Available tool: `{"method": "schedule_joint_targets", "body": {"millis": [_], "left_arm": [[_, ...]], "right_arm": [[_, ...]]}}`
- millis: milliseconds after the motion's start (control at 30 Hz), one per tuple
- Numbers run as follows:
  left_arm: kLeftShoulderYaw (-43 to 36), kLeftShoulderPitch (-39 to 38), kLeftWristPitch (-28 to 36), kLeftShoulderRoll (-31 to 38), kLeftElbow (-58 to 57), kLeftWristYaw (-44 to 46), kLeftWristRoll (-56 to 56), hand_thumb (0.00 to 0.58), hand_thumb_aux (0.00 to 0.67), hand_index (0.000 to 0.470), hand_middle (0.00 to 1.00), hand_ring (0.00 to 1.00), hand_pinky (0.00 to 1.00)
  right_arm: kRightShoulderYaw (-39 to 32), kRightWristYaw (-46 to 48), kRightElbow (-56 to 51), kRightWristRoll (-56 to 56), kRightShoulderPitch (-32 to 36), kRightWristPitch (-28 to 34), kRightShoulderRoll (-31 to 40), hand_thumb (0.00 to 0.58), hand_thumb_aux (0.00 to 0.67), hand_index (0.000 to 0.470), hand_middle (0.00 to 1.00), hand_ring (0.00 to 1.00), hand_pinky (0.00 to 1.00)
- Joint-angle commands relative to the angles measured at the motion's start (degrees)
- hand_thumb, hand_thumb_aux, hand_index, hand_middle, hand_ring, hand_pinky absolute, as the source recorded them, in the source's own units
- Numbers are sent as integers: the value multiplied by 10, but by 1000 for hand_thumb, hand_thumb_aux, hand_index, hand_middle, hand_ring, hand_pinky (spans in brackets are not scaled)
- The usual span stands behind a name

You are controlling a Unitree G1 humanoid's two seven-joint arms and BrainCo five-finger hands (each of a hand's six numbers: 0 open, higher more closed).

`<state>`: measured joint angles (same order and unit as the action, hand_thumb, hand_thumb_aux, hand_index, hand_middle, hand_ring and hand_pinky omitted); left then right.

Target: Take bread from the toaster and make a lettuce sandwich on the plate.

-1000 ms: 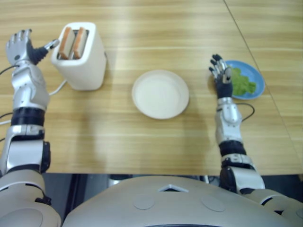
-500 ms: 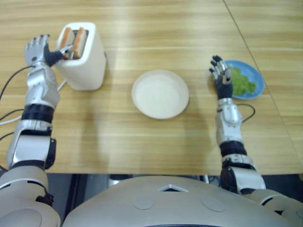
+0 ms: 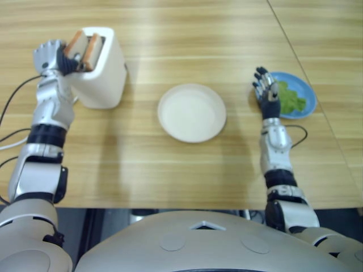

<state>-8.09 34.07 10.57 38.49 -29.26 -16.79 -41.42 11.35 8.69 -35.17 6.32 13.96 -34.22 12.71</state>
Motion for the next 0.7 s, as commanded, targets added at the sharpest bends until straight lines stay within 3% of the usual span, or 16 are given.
{"method": "schedule_joint_targets", "body": {"millis": [33,200,300,433,533,700], "left_arm": [[28,-23,-12,10,92,-49,-8,580,670,460,1000,1000,1000],[105,-70,-59,4,245,-128,13,580,670,460,1000,1000,1000],[166,-92,-133,-24,317,-103,127,580,670,460,1000,1000,1000],[156,-81,-169,-100,315,43,317,580,670,460,1000,1000,1000],[123,-74,-153,-189,276,183,464,580,670,460,1000,1000,1000],[14,-87,-107,-290,122,359,500,580,670,460,1000,1000,1000]], "right_arm": [[4,-2,-5,0,-6,3,2,0,0,0,0,0,0],[2,-2,-9,-1,-6,4,1,0,0,0,0,0,0],[1,-2,-10,-1,-5,4,1,0,0,0,0,0,0],[3,-4,-11,0,-4,4,1,0,0,0,0,0,0],[3,-4,-12,1,-2,4,0,0,0,0,0,0,0],[3,-3,-11,2,0,6,1,0,0,0,0,0,0]]}}
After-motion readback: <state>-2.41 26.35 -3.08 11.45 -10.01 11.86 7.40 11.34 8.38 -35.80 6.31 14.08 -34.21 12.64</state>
